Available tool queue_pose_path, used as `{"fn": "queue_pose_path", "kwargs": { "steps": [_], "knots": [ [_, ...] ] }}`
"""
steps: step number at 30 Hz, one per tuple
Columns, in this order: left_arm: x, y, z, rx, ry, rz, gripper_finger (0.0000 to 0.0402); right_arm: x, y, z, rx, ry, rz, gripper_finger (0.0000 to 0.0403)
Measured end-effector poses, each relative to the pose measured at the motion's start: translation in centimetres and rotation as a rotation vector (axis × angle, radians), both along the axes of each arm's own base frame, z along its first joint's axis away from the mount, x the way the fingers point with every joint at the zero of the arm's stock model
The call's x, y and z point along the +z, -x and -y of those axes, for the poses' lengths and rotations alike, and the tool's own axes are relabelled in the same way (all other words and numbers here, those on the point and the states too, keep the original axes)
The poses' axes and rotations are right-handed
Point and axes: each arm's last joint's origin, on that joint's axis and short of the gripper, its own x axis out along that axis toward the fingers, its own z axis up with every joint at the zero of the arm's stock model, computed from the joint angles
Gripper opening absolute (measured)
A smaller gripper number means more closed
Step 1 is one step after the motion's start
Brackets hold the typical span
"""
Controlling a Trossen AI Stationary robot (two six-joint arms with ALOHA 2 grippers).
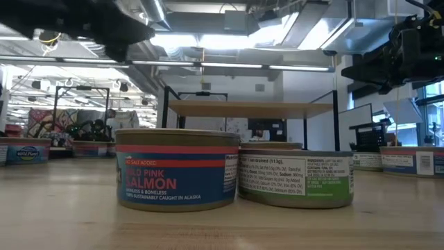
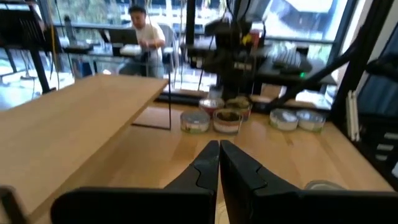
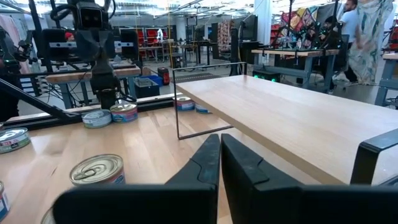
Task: Stack canned seafood by type on shelf
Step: Put the blue tuna can on the shelf
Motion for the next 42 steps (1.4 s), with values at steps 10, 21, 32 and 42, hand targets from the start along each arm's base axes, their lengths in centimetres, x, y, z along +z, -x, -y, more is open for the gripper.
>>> {"fn": "queue_pose_path", "kwargs": {
  "steps": [10, 21, 32, 42],
  "knots": [
    [0.0, -7.1, 1.0, -0.017, 0.059, -0.160, 0.0010, 0.0, 0.0, 0.0, 0.000, 0.000, 0.000, 0.0017],
    [-2.5, -12.2, 1.6, -0.041, -0.015, -0.220, 0.0011, -0.2, 0.0, 0.0, 0.002, 0.001, -0.022, 0.0017],
    [-5.1, -12.1, 1.4, -0.004, 0.092, -0.391, 0.0127, -0.3, -0.1, -0.3, 0.100, -0.043, -0.011, 0.0017],
    [-5.9, -11.5, 2.2, -0.029, 0.073, -0.488, 0.0186, -0.4, -0.6, -0.3, 0.114, -0.098, -0.016, 0.0017]
  ]
}}
